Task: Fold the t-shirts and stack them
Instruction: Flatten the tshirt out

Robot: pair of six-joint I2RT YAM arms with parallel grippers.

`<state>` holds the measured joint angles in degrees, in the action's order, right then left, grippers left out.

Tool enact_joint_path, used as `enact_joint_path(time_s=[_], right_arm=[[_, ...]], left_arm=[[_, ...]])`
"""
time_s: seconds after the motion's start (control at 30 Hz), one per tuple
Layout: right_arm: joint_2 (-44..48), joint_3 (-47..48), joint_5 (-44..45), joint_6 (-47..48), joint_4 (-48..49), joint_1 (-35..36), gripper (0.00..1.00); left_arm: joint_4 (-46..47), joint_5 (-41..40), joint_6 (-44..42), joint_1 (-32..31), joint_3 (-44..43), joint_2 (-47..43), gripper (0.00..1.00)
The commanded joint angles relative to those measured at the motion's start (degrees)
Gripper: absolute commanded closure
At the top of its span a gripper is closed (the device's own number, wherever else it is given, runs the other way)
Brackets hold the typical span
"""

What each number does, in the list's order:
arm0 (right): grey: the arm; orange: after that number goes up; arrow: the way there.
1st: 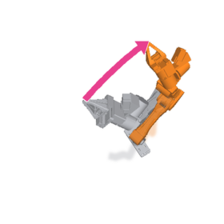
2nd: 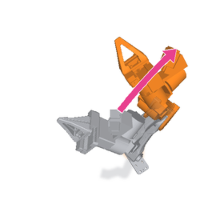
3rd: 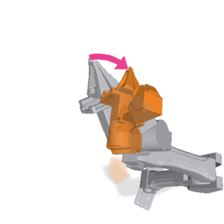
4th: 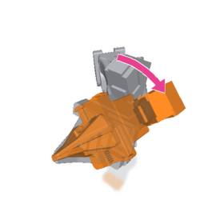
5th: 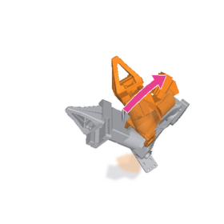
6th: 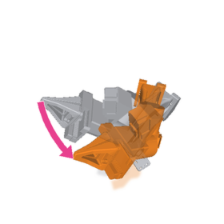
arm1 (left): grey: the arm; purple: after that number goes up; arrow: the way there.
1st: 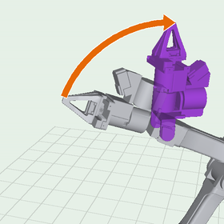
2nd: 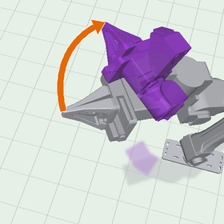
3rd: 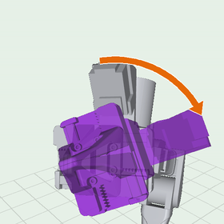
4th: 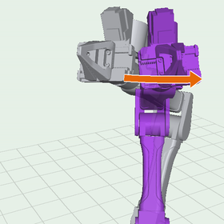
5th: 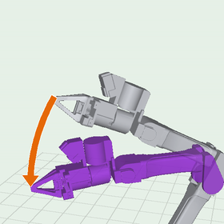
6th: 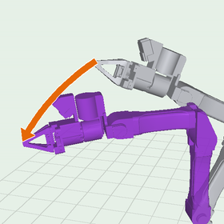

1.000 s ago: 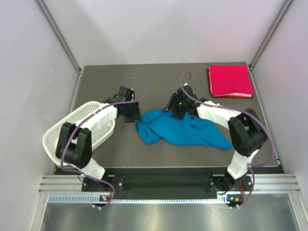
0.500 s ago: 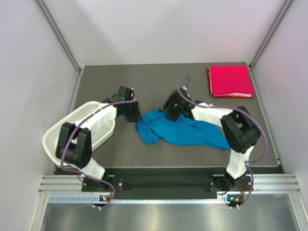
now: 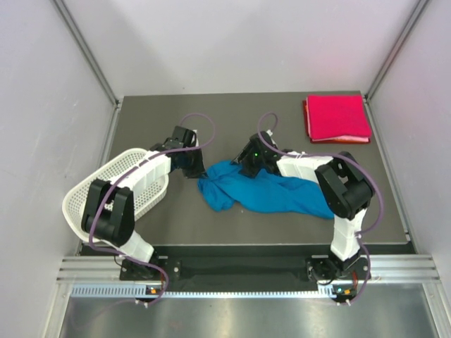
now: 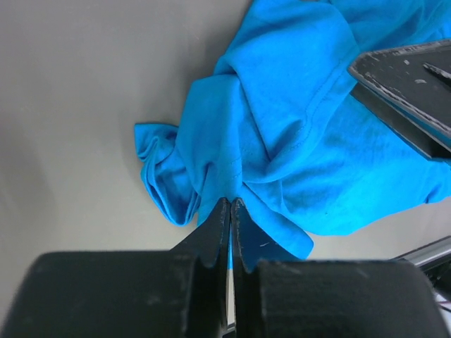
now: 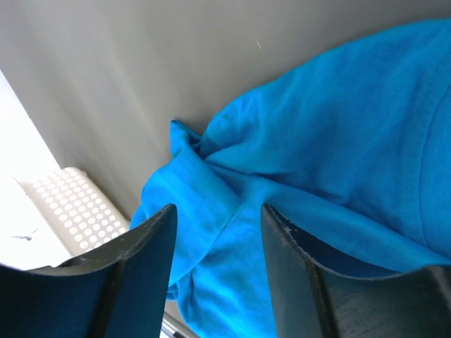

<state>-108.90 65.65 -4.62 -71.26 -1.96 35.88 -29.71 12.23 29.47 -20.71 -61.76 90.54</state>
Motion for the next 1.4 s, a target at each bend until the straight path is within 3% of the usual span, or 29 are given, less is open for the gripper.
enact_joint_path(time_s=[0.0,0.13,0.2,0.3,0.33,0.37,0.47,0.77,0.93,1.0,1.03,1.17,1.37], right_arm=[[-0.52,1.06,0.4,-0.19,3.89,0.77,0.49],[-0.43,0.45,0.67,0.51,5.47,0.69,0.67],[-0.43,0.62,1.37,1.39,5.82,0.77,0.72],[-0.52,1.06,1.99,3.15,6.52,0.25,0.87],[-0.52,1.06,1.81,3.76,6.7,-0.19,0.98],[0.0,0.97,1.64,4.2,6.7,-0.46,1.0],[3.94,0.54,2.16,7.62,4.95,-2.56,1.0],[26.51,7.64,10.41,25.9,-18.33,-17.32,1.0],[38.91,14.23,15.52,33.46,-30.99,-25.22,1.0],[41.83,15.12,14.82,34.61,-33.19,-26.82,1.0],[44.45,15.56,13.77,34.7,-33.63,-27.09,1.0],[50.45,11.44,5.34,33.21,-30.92,-26.48,1.0],[53.79,4.32,1.46,32.59,-28.46,-24.37,1.0]], left_arm=[[2.55,1.39,-0.91,0.14,-1.44,0.78,1.0],[2.82,2.27,-0.56,0.14,-1.35,0.69,1.0],[2.91,2.45,-0.29,0.14,-1.52,0.51,1.0],[2.56,2.45,0.14,0.14,-2.23,0.07,1.0],[2.38,2.45,0.23,0.14,-2.4,-0.01,1.0],[2.29,2.36,0.32,0.14,-2.66,-0.19,1.0],[-0.33,-0.17,-0.55,0.23,-5.56,-0.19,1.0],[-8.96,-13.7,-4.69,0.49,-30.51,1.57,1.0],[-9.66,-15.58,-4.78,0.58,-40.63,0.52,1.0],[-7.74,-12.59,-5.92,0.58,-40.73,-0.71,1.0],[-4.68,-6.05,-5.83,0.58,-39.33,-2.63,1.0],[4.22,7.08,-1.62,0.5,-30.55,-8.79,1.0],[-0.78,-0.36,-0.91,0.49,-18.85,-16.27,1.0]])
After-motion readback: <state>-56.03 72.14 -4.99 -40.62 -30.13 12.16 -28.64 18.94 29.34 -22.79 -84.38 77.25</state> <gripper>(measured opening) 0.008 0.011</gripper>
